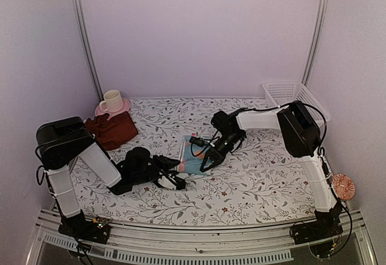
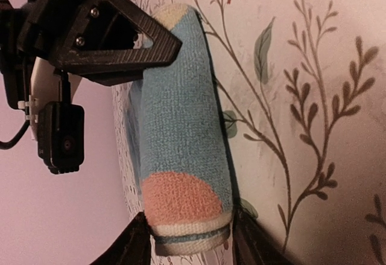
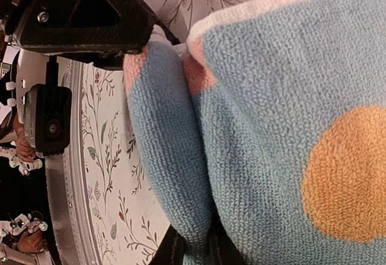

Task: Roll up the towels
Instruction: Roll the towel at the center of the board.

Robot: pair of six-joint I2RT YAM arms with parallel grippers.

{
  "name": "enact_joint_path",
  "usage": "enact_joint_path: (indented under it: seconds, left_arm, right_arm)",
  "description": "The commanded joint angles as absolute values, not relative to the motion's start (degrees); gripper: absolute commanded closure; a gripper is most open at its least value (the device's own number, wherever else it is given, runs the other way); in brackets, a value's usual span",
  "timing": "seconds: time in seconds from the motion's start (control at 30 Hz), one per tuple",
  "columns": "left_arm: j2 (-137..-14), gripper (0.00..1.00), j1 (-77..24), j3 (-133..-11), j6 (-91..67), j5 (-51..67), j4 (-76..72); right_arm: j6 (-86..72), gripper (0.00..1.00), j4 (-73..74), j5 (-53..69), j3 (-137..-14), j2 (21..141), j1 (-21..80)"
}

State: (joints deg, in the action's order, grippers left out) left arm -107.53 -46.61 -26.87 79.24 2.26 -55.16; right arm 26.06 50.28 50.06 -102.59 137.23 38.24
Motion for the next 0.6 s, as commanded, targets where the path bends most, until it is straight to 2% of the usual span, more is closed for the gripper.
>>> enact_joint_path:
  seconds: [0.0, 0.47, 0.5, 0.57]
  left_arm:
    - [-109.0, 0.54, -47.6, -25.8, 81.0, 1.8, -55.7]
    - [-114.2, 0.54, -49.2, -26.5, 84.5, -0.1, -58.4]
    - [-114.5, 0.57, -49.3, -26.4, 84.7, -0.2, -58.6]
    - [-114.7, 0.69, -49.4, -26.1, 84.9, -0.2, -58.8]
  right_arm:
    - [26.0, 0.85, 50.1, 46.9, -103.2, 140.7, 37.6]
    - [26.0, 0.85, 50.5, 47.3, -104.1, 141.5, 37.5]
    - [26.0, 0.85, 50.6, 47.3, -104.2, 141.6, 37.5]
    - [26.1, 0.86, 50.6, 47.3, -104.1, 141.7, 37.5]
